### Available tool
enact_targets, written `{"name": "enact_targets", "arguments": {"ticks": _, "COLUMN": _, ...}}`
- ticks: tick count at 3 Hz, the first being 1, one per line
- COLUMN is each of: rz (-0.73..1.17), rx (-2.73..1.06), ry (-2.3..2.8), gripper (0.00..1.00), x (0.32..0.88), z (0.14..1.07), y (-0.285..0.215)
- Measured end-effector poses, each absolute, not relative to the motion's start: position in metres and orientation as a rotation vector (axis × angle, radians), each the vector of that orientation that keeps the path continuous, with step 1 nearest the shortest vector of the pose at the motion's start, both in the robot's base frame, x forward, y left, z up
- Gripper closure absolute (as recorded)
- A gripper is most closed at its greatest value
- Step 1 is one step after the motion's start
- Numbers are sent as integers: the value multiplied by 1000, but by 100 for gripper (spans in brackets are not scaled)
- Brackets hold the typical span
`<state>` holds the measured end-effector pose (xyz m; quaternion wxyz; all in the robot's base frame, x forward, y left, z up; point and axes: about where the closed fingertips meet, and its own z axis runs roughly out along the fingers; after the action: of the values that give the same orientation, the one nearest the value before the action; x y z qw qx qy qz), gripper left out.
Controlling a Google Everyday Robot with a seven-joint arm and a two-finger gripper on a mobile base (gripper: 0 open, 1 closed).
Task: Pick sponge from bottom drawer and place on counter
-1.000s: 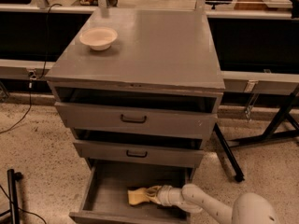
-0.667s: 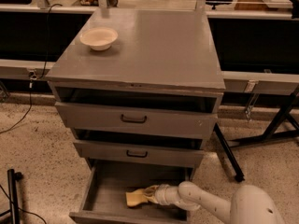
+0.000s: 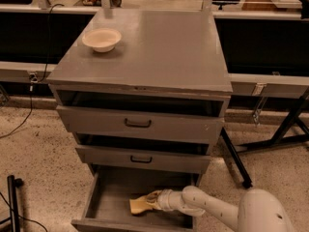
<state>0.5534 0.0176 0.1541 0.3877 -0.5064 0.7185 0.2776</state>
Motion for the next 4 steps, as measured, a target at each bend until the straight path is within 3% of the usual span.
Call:
{"name": "enact_targets", "arguments": {"ticks": 1, "rz": 713, "rx": -1291, "ry": 1827, "gripper": 13, "x": 552, "z": 154, "y": 20}}
{"name": "enact_targets", "arguments": {"ticks": 2, "rz": 716, "rx": -1292, "ry": 1826, "gripper": 0, "x": 551, "z": 153, "y": 22}}
{"name": "enact_targets", "arguments": {"ticks": 4, "rz": 683, "rx": -1314, "ry": 1836, "gripper": 0, "x": 550, "z": 147, "y": 22}}
